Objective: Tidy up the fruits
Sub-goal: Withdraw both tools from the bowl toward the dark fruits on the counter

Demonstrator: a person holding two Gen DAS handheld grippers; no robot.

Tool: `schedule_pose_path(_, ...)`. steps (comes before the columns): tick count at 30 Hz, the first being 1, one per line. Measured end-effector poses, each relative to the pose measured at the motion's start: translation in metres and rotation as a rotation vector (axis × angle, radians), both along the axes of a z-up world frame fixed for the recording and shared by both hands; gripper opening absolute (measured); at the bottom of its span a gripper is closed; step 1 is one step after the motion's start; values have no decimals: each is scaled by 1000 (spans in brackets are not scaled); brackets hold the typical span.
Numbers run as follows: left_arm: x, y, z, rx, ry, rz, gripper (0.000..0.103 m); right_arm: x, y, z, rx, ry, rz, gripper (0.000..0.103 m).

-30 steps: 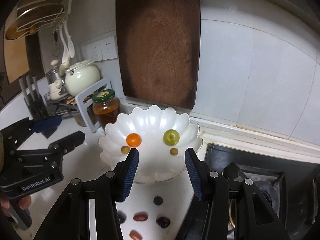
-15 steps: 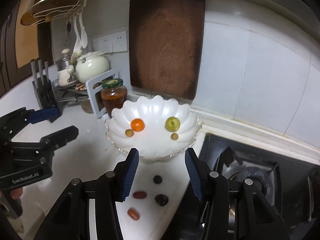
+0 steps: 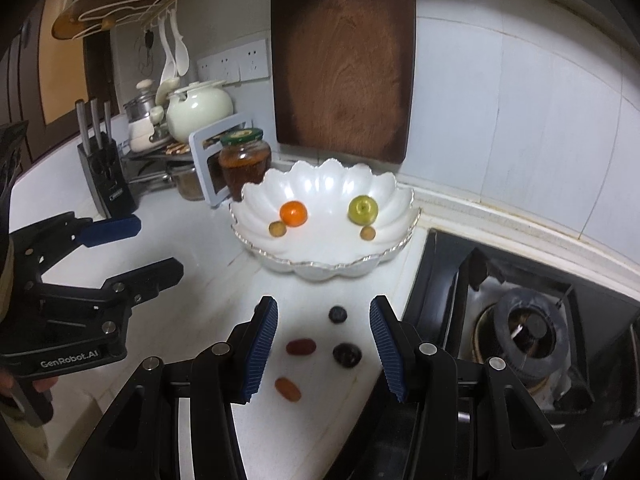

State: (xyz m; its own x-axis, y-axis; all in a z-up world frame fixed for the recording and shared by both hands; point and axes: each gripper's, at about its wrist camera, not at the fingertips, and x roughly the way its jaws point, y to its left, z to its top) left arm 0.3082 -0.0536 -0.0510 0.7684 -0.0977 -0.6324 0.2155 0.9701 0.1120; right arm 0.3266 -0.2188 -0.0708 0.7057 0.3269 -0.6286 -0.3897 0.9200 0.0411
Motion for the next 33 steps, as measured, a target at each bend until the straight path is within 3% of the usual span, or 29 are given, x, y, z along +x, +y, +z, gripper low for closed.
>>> schedule_pose_path(25, 5, 0, -68, 34, 118, -199, 67, -7, 18, -69, -46, 163, 22, 49)
schedule_pose_path(33, 18, -1, -89, 36, 153, -253, 62, -2, 28, -87, -62, 196, 47, 49)
